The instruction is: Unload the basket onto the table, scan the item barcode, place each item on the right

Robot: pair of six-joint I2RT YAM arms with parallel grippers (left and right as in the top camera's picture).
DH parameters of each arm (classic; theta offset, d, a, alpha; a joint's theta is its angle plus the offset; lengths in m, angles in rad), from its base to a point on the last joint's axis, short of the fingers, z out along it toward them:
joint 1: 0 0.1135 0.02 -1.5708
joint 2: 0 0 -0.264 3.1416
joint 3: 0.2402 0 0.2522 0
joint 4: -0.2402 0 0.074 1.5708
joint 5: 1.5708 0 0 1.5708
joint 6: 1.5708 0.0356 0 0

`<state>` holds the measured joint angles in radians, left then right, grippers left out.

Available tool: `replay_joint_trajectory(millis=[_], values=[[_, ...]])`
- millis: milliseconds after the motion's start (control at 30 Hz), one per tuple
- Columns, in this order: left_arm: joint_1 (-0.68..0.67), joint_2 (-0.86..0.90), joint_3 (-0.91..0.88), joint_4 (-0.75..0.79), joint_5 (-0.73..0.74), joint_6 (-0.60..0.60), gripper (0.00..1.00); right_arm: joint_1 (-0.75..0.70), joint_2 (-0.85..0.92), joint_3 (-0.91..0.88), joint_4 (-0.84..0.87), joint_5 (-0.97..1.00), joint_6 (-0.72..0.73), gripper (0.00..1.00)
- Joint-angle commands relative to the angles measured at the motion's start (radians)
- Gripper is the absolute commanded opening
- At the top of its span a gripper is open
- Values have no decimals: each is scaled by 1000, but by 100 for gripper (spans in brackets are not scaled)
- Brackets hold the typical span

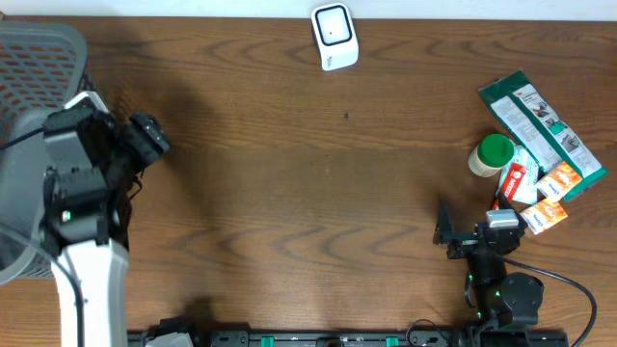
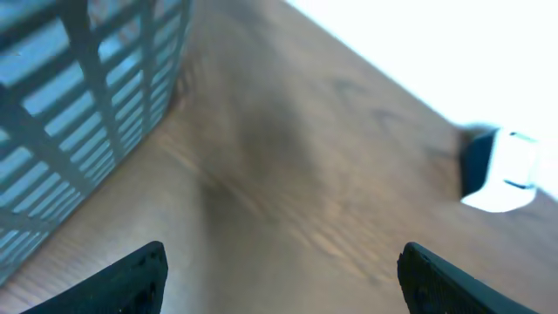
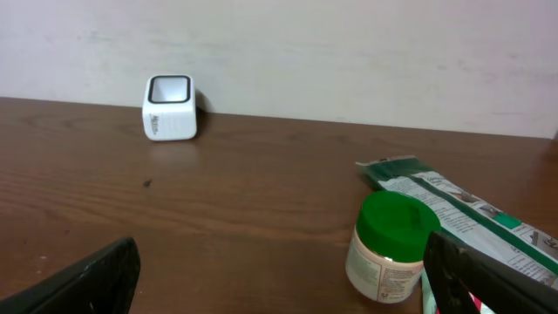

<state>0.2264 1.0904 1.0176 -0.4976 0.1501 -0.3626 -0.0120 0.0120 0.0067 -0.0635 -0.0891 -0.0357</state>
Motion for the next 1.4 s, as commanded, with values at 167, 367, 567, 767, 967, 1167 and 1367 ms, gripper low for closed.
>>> replay_joint_trajectory(millis=[167,367,567,767,967,1167,1367], values=[[-49,-244,-2,-10,-6,6,85,-4,-6,-2,-5,10,13,99],[-49,-391,-12,-24,-6,6,85,-4,-6,-1,-5,10,13,99],[-82,-574,-128,8,-27,6,85,-4,-6,-1,-5,10,13,99],[-154,-771,-317,282,-122,6,85,-4,-6,-1,-5,10,13,99],[-172,-890,-435,543,-121,6,85,-4,-6,-1,-5,10,13,99],[-206,-990,-492,687,-121,6,85,-4,-6,-1,-5,10,13,99],[-233,-1066,-497,710,-121,6,85,-4,-6,-1,-5,9,13,99]])
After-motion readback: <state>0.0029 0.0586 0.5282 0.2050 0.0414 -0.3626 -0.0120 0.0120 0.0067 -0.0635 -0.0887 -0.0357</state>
